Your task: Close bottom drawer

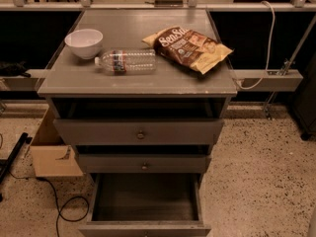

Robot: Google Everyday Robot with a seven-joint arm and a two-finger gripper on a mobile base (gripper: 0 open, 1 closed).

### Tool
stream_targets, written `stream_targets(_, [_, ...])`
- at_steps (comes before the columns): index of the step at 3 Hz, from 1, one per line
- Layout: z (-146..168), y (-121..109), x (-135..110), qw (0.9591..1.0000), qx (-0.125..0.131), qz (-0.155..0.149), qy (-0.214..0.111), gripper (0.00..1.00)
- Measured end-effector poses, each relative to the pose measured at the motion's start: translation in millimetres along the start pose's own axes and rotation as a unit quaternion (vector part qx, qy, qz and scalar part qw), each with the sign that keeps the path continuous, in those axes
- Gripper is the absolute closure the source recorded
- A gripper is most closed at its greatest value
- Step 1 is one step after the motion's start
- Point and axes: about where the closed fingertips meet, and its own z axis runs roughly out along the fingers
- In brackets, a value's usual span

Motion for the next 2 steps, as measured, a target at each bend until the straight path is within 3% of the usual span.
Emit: stream_targets(2, [13, -6, 2, 0.9999, 0.004, 0.004, 0.012, 1.0])
